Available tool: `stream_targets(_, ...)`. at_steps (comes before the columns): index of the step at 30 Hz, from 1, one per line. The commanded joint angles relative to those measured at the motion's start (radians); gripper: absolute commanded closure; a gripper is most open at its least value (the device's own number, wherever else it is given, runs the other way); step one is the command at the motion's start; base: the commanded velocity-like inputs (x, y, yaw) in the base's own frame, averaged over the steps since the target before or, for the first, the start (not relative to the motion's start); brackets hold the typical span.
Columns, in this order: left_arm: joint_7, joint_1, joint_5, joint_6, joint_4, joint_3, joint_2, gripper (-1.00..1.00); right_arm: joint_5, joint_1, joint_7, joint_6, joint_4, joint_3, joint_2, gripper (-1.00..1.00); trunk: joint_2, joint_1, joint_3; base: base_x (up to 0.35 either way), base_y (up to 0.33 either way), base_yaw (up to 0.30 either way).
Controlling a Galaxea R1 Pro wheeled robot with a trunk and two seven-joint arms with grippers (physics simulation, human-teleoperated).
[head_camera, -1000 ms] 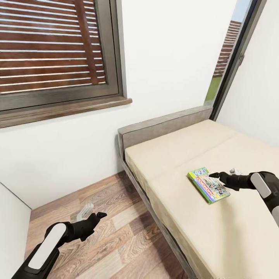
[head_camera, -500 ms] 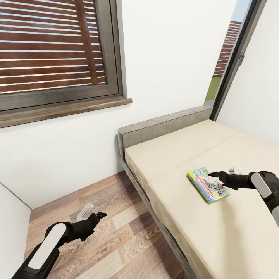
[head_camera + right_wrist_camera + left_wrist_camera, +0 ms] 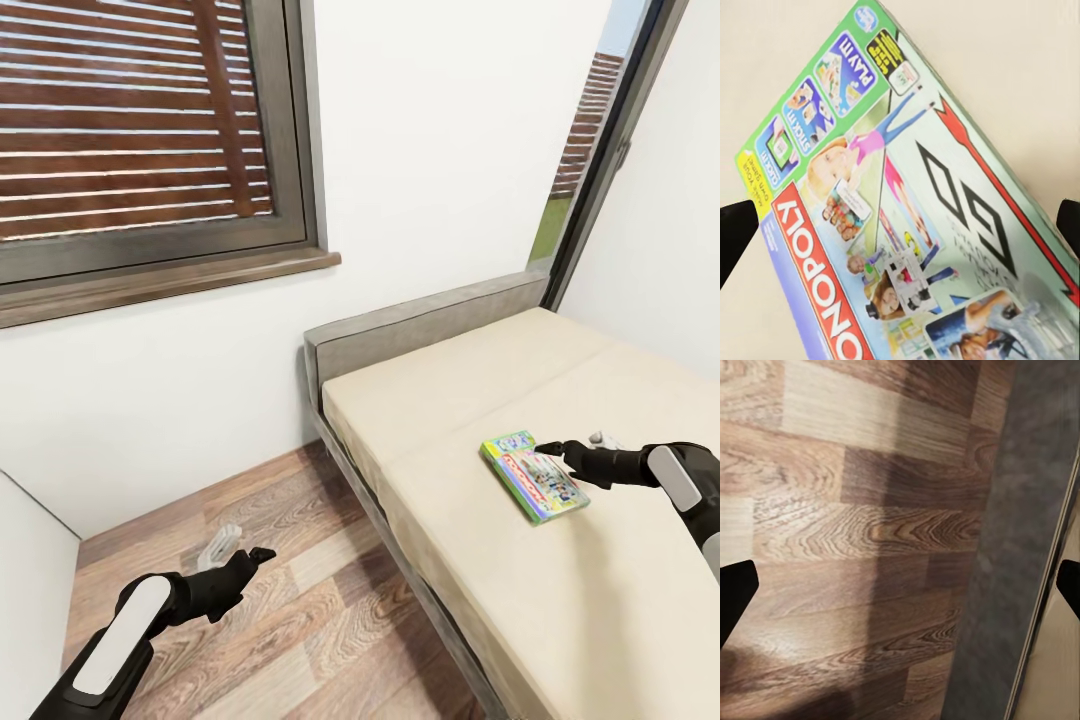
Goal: Put all the toys in the child's room - the three board games (two on the bed and one on the table), the two jigsaw puzzles on the table, and the tennis ball on the table - inside the toy box on the table in the child's room.
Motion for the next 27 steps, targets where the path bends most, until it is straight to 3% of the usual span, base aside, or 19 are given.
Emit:
stream_targets(1,0.010,-0.001,0.011,-0.001,-0.001,-0.002,0.001,-1.00,0.005,0.000,0.007,0.004,0.000,-0.002,0.000,-1.00,-0.008,0.004,-0.004,0.000,0.000,0.000)
stream_targets(27,0.009,-0.001,0.011,-0.001,-0.001,-0.002,0.001,-1.00,0.005,-0.001,0.010,0.005,0.005,-0.004,0.000,-1.00,-0.008,0.004,-0.004,0.000,0.000,0.000)
